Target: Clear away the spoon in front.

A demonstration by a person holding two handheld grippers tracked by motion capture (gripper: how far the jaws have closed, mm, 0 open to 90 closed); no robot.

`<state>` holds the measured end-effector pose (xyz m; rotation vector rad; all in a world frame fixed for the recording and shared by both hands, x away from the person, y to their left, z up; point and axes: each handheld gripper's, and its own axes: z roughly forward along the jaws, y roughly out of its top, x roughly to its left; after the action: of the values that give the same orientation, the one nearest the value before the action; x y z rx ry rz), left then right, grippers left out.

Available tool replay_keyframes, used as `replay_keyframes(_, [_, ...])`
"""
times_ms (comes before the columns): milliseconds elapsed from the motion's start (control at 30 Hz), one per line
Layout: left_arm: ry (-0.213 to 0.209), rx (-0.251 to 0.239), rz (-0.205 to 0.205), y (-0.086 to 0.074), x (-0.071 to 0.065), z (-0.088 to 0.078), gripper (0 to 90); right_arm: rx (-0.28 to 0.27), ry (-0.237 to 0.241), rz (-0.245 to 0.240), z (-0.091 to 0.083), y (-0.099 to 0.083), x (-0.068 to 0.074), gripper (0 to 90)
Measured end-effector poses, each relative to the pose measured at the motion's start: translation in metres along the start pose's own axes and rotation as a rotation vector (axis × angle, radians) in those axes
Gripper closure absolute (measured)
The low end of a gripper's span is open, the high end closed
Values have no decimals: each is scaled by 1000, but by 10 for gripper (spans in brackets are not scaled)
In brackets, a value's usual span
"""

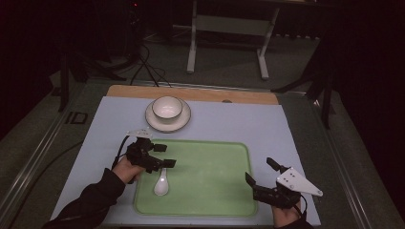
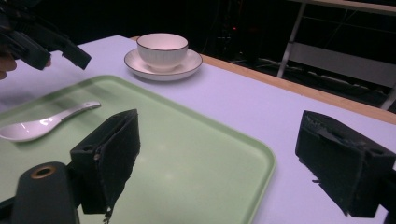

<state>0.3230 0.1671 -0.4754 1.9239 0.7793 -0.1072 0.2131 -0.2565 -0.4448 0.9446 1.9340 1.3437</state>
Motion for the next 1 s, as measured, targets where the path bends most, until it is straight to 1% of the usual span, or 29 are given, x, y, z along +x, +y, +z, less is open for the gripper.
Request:
replay_keyframes(33, [-5, -7, -5, 0, -1, -2, 13, 1, 0, -3, 0, 0, 0, 136])
replay_keyframes(67, [-2, -13, -9, 0, -1, -3, 6, 2, 2, -7, 0, 0, 1, 136])
replay_keyframes(133, [8, -31, -9, -1, -3, -8, 6, 0, 3, -8, 1, 0, 1, 136])
replay_keyframes(200, [22, -35, -6, -2, -5, -13, 6, 0, 2, -9, 1, 0, 1, 136])
replay_keyframes(333, [33, -48, 3, -8, -13, -22, 6, 2, 3, -2, 0, 0, 0, 136])
replay_keyframes(433, [62, -40, 20, -14, -19, -28, 6, 1, 1, -5, 0, 0, 0, 136])
replay_keyframes(500, [74, -44, 22, -17, -22, -32, 7, 1, 0, -9, 0, 0, 1, 135])
replay_keyframes(567, [88, -61, 22, -20, -24, -38, 6, -2, -4, -10, 0, 0, 2, 135])
replay_keyframes(667, [99, -76, 13, -25, -25, -45, 7, -3, -6, -10, 0, 0, 2, 135])
replay_keyframes(733, [101, -85, 17, -30, -25, -48, 7, -2, -8, -10, 0, 0, 2, 135])
replay_keyframes(767, [99, -91, 26, -32, -26, -50, 7, -1, -9, -12, 0, 0, 2, 135])
replay_keyframes(867, [80, -103, 31, -38, -25, -55, 7, -2, -11, -14, 0, 0, 2, 135])
replay_keyframes(900, [83, -108, 33, -40, -25, -56, 7, -2, -11, -14, 0, 0, 2, 135])
replay_keyframes(933, [93, -106, 34, -42, -25, -58, 7, -1, -12, -15, 0, 0, 2, 135])
replay_keyframes(1000, [103, -110, 28, -47, -24, -61, 6, 0, -11, -18, 0, 0, 2, 135])
